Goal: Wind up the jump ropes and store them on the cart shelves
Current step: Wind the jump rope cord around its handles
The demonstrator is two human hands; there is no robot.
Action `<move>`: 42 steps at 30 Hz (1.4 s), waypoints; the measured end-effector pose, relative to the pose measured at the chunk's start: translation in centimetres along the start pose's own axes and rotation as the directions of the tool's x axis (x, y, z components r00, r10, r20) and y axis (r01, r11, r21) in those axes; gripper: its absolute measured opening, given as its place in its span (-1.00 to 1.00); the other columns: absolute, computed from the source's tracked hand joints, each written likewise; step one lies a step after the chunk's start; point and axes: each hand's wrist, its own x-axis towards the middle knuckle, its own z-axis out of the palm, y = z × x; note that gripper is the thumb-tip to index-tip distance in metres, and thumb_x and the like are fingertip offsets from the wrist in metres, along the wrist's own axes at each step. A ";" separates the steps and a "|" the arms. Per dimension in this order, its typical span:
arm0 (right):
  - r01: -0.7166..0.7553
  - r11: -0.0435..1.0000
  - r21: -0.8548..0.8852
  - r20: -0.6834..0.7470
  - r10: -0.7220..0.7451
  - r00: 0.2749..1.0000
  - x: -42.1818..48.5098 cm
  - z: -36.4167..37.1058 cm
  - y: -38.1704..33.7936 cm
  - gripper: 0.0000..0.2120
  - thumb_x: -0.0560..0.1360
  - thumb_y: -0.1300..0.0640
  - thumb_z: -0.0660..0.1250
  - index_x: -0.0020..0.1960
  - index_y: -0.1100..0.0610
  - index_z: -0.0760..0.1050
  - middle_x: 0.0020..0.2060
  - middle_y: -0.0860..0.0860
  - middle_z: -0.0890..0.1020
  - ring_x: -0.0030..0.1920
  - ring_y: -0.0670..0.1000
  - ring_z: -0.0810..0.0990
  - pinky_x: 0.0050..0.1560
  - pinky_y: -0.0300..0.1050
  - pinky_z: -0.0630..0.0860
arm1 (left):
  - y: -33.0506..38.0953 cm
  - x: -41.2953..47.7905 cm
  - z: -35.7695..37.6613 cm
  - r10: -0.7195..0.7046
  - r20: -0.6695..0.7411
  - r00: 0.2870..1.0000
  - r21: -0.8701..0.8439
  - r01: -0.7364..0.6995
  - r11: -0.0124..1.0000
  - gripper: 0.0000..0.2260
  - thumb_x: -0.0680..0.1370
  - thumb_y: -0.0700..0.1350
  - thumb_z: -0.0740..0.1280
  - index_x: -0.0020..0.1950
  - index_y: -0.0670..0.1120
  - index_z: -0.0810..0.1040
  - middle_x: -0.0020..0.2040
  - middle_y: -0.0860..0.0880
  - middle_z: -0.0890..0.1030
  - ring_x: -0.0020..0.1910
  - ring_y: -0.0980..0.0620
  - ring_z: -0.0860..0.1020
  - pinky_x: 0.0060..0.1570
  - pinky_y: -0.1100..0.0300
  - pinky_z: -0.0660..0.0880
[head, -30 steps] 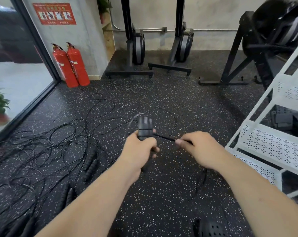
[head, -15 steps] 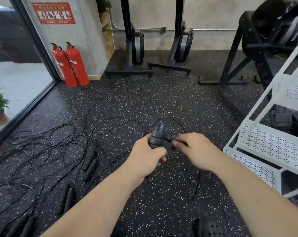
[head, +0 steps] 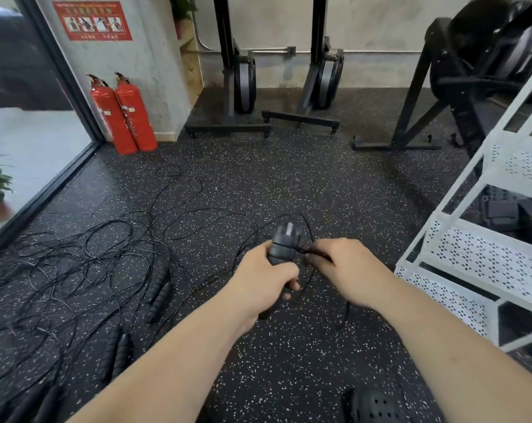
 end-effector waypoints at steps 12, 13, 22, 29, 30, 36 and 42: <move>0.012 0.999 -0.046 -0.007 -0.012 1.000 -0.4 0.6 -0.7 -0.89 0.70 0.05 0.28 0.02 -0.08 0.55 -0.17 -0.02 0.68 -0.19 0.07 0.64 -0.17 0.01 0.54 | -0.1 -0.8 0.5 -0.032 0.125 0.992 -0.090 0.044 0.995 -0.76 0.54 -0.41 0.33 0.12 -0.15 0.58 -0.25 -0.16 0.60 -0.26 -0.10 0.56 -0.20 0.02 0.52; 0.013 0.998 -0.056 0.002 -0.013 1.000 -0.4 0.7 -0.5 -0.91 0.70 0.03 0.29 0.07 -0.08 0.58 -0.14 -0.01 0.69 -0.17 0.07 0.65 -0.13 0.03 0.57 | -0.1 -0.6 0.3 -0.039 0.104 0.994 -0.070 0.047 0.996 -0.75 0.54 -0.41 0.33 0.13 -0.13 0.59 -0.26 -0.15 0.60 -0.24 -0.11 0.55 -0.17 0.00 0.50; -0.012 0.998 -0.060 -0.028 0.011 1.000 -0.6 -1.1 0.6 -0.82 0.74 -0.07 0.22 0.04 -0.12 0.58 -0.31 -0.07 0.62 -0.40 -0.06 0.55 -0.40 -0.15 0.33 | 0.4 1.0 -2.6 -0.007 -0.116 0.993 -0.175 -0.013 0.984 -0.68 0.55 -0.39 0.35 0.27 -0.14 0.61 -0.23 -0.14 0.63 -0.30 -0.02 0.60 -0.22 0.06 0.59; -0.043 0.995 -0.095 0.075 0.050 0.996 0.2 1.7 -0.1 -0.91 0.68 0.03 0.29 0.08 -0.02 0.56 -0.08 0.06 0.70 -0.14 0.16 0.67 -0.11 0.08 0.61 | -1.1 -0.3 1.0 -0.077 0.105 0.991 -0.125 0.090 0.988 -0.75 0.53 -0.39 0.34 0.14 -0.14 0.61 -0.24 -0.15 0.63 -0.18 -0.14 0.54 -0.07 -0.09 0.46; -0.032 0.992 -0.119 0.086 0.043 0.995 0.1 1.5 0.0 -0.93 0.67 0.03 0.30 0.09 -0.04 0.56 -0.09 0.04 0.69 -0.15 0.13 0.67 -0.12 0.07 0.61 | -1.1 0.1 0.5 -0.080 0.069 0.994 -0.136 0.089 0.987 -0.71 0.52 -0.39 0.34 0.19 -0.15 0.62 -0.23 -0.16 0.64 -0.20 -0.14 0.56 -0.08 -0.08 0.48; -0.037 0.987 -0.157 0.020 0.040 0.999 -0.4 -0.9 1.4 -0.85 0.70 -0.13 0.28 0.11 -0.11 0.58 -0.21 -0.11 0.64 -0.30 -0.07 0.60 -0.29 -0.06 0.52 | -0.2 1.9 -3.8 -0.015 -0.178 0.984 -0.033 0.009 0.999 -0.75 0.53 -0.35 0.34 0.14 -0.10 0.60 -0.25 -0.11 0.65 -0.31 -0.03 0.57 -0.21 0.04 0.54; -0.103 0.959 -0.264 -0.117 0.074 0.990 -0.1 -0.2 2.4 -0.67 0.68 -0.20 0.28 0.37 -0.11 0.54 0.14 -0.08 0.68 0.09 0.02 0.63 0.06 0.03 0.62 | -0.7 1.1 -4.0 0.406 -0.067 0.911 0.838 -0.170 0.519 -0.33 0.54 -0.09 0.44 0.58 0.30 0.32 0.21 0.19 0.57 0.09 0.03 0.61 0.10 0.05 0.57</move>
